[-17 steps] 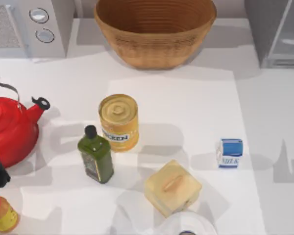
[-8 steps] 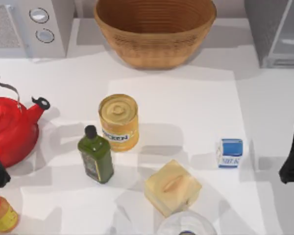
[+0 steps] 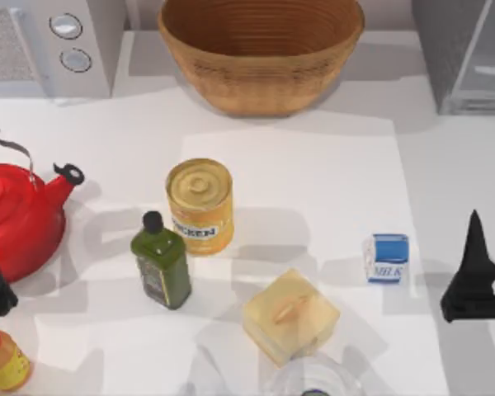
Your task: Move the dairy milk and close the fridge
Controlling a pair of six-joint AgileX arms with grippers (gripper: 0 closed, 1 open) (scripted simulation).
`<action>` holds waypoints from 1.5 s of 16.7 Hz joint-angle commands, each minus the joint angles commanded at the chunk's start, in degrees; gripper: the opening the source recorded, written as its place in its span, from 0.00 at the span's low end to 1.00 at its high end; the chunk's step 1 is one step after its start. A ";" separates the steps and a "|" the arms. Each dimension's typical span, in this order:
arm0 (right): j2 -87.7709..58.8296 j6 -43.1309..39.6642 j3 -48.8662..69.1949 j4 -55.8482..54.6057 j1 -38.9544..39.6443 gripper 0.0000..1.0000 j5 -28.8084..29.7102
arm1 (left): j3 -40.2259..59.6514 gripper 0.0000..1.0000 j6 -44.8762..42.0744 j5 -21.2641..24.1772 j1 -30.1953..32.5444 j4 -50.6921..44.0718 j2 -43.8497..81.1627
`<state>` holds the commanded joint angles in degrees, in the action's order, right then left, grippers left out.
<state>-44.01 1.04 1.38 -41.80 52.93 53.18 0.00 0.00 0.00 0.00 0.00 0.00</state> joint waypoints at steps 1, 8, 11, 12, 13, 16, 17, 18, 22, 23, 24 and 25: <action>0.00 0.00 0.00 0.00 0.00 1.00 0.00 | 0.00 1.00 0.00 0.00 0.00 0.00 0.00; -9.60 7.99 5.94 9.38 -0.88 1.00 -1.79 | 0.00 1.00 0.00 0.00 0.00 0.00 0.00; -22.09 17.64 13.14 19.00 -1.43 1.00 -4.54 | 0.00 1.00 0.00 0.00 0.00 0.00 0.00; -26.37 21.40 15.80 22.35 -1.66 1.00 -5.80 | 0.00 1.00 0.00 0.00 0.00 0.00 0.00; -30.11 25.03 18.45 25.55 -1.87 1.00 -7.15 | 0.00 1.00 0.00 0.00 0.00 0.00 0.00; -37.78 32.85 25.19 32.76 -2.27 1.00 -10.92 | 0.00 1.00 0.00 0.00 0.00 0.00 0.00; -39.18 34.31 26.63 34.12 -2.27 1.00 -11.80 | 0.00 1.00 0.00 0.00 0.00 0.00 0.00; -39.97 35.16 27.46 34.88 -2.24 1.00 -12.33 | 0.00 1.00 0.00 0.00 0.00 0.00 0.00; -39.95 35.35 27.58 35.04 -2.03 1.00 -12.40 | 0.00 1.00 0.00 0.00 0.00 0.00 0.00; -40.14 35.26 27.60 34.85 -2.19 1.00 -12.50 | 0.00 1.00 0.00 0.00 0.00 0.00 0.00; -40.92 34.93 27.69 34.06 -2.70 1.00 -12.83 | 0.00 1.00 0.00 0.00 0.00 0.00 0.00; -42.05 34.41 27.86 32.75 -3.35 1.00 -13.25 | 0.00 1.00 0.00 0.00 0.00 0.00 0.00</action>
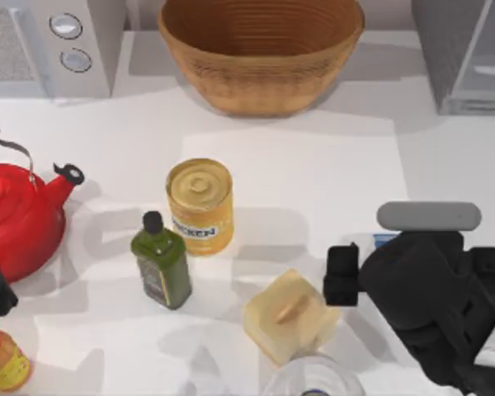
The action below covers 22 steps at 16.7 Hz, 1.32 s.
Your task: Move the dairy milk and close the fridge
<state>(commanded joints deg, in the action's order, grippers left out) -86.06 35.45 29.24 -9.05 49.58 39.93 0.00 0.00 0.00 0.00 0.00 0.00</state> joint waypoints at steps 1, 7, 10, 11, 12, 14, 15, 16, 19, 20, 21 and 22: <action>-1.36 -0.68 0.25 -1.52 -0.73 1.00 -0.48 | 0.00 1.00 0.00 0.00 0.00 0.00 0.00; -8.00 -4.27 1.31 -9.38 -4.77 1.00 -3.19 | 0.00 1.00 0.00 0.00 0.00 0.00 0.00; -8.00 -4.27 1.31 -9.38 -4.77 1.00 -3.19 | 0.00 1.00 0.00 0.00 0.00 0.00 0.00; -8.00 -4.27 1.31 -9.38 -4.77 0.92 -3.19 | 0.00 1.00 0.00 0.00 0.00 0.00 0.00; -8.00 -4.27 1.31 -9.38 -4.77 0.85 -3.19 | 0.00 1.00 0.00 0.00 0.00 0.00 0.00; -8.00 -4.27 1.31 -9.38 -4.77 0.70 -3.19 | 0.00 1.00 0.00 0.00 0.00 0.00 0.00; -8.00 -4.27 1.31 -9.38 -4.77 0.62 -3.19 | 0.00 1.00 0.00 0.00 0.00 0.00 0.00; -8.00 -4.27 1.31 -9.38 -4.77 0.55 -3.19 | 0.00 1.00 0.00 0.00 0.00 0.00 0.00; -8.00 -4.27 1.31 -9.38 -4.77 0.32 -3.19 | 0.00 1.00 0.00 0.00 0.00 0.00 0.00; -8.00 -4.27 1.31 -9.38 -4.77 0.25 -3.19 | 0.00 1.00 0.00 0.00 0.00 0.00 0.00; -8.00 -4.27 1.31 -9.38 -4.77 0.17 -3.19 | 0.00 1.00 0.00 0.00 0.00 0.00 0.00; -8.00 -4.27 1.31 -9.38 -4.77 0.10 -3.19 | 0.00 1.00 0.00 0.00 0.00 0.00 0.00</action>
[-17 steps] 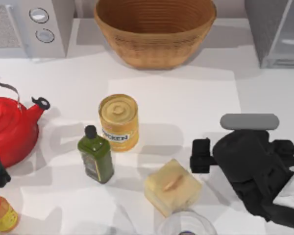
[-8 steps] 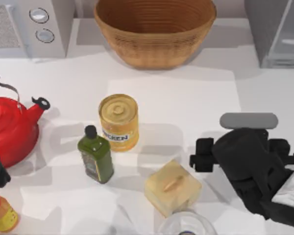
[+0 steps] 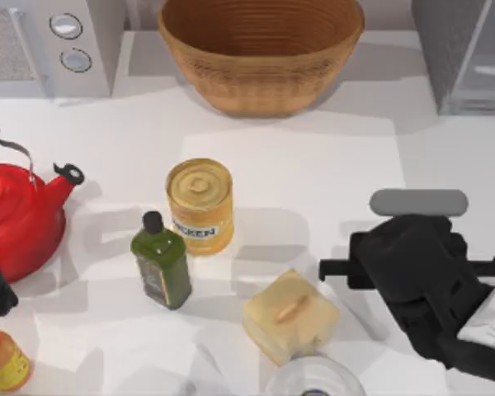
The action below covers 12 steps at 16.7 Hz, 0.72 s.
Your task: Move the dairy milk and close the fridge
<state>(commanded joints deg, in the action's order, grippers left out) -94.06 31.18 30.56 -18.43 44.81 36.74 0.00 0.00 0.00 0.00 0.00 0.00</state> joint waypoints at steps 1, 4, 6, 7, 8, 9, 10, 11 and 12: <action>0.00 0.00 0.00 0.00 0.00 0.02 0.00 | 0.00 1.00 0.00 0.00 0.00 0.00 0.00; 0.00 0.00 0.00 0.00 0.00 0.00 0.00 | 0.00 1.00 0.00 0.00 0.00 0.00 0.00; 0.00 0.00 0.00 0.00 0.00 0.00 0.00 | 0.00 1.00 0.00 0.00 0.00 0.00 0.00; 0.00 0.00 0.00 0.00 0.00 0.00 0.00 | 0.00 1.00 0.00 0.00 0.00 0.00 0.00; 0.00 0.00 0.00 0.00 0.00 0.00 0.00 | 0.00 1.00 0.00 0.00 0.00 0.00 0.00; 0.00 0.00 0.00 0.00 0.00 0.00 0.00 | 0.00 1.00 0.00 0.00 0.00 0.00 0.00; 0.10 0.09 0.09 -0.01 0.07 0.00 -0.01 | 0.00 1.00 0.00 0.00 0.00 0.00 0.00; 0.23 0.08 0.15 0.18 0.06 0.00 -0.01 | 0.00 1.00 0.00 0.00 0.00 0.00 0.00; 0.74 0.07 0.39 0.92 0.04 0.00 -0.02 | 0.00 1.00 0.00 0.00 0.00 0.00 0.00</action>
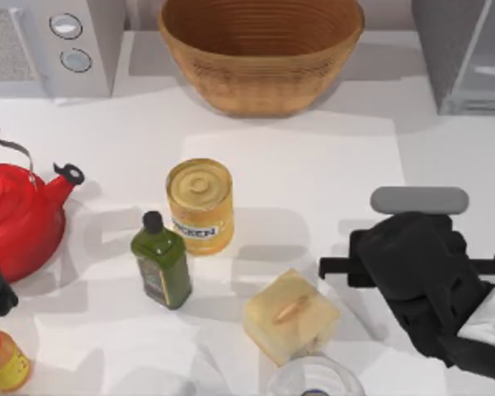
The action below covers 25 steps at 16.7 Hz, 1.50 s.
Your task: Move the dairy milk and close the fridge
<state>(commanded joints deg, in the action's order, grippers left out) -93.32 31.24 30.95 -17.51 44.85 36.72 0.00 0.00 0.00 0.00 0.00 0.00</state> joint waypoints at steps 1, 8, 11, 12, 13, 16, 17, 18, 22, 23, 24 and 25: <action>0.78 -0.02 0.37 1.15 -0.01 0.00 -0.01 | 0.00 1.00 0.00 0.00 0.00 0.00 0.00; 5.76 -0.08 2.75 8.45 0.01 0.00 -0.08 | 0.00 1.00 0.00 0.00 0.00 0.00 0.00; 5.54 -0.05 2.65 8.18 -0.09 0.00 -0.17 | 0.00 1.00 0.00 0.00 0.00 0.00 0.00; 5.53 -0.35 2.74 7.53 -0.64 0.00 -0.58 | 0.00 1.00 0.00 0.00 0.00 0.00 0.00; 5.35 -0.98 2.68 6.25 -1.70 0.00 -1.44 | 0.00 1.00 0.00 0.00 0.00 0.00 0.00; 4.54 -4.76 1.37 -1.11 -7.31 0.00 -6.08 | 0.00 1.00 0.00 0.00 0.00 0.00 0.00; 4.39 -6.53 0.73 -4.69 -9.80 0.00 -8.10 | 0.00 1.00 0.00 0.00 0.00 0.00 0.00; 4.26 -8.48 0.04 -8.66 -12.49 0.00 -10.26 | 0.00 1.00 0.00 0.00 0.00 0.00 0.00; 4.27 -17.23 -3.29 -23.96 -24.67 0.00 -19.76 | 0.00 1.00 0.00 0.00 0.00 0.00 0.00; 4.50 -19.45 -4.17 -28.13 -27.85 0.00 -22.19 | 0.00 1.00 0.00 0.00 0.00 0.00 0.00; 4.78 -21.61 -5.02 -32.31 -31.15 0.00 -24.58 | 0.00 1.00 0.00 0.00 0.00 0.00 0.00; 5.08 -23.65 -5.83 -36.07 -34.44 0.00 -26.85 | 0.00 1.00 0.00 0.00 0.00 0.00 0.00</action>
<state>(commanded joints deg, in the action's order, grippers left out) -88.24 7.60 25.12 -53.58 10.41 9.87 0.00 0.00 0.00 0.00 0.00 0.00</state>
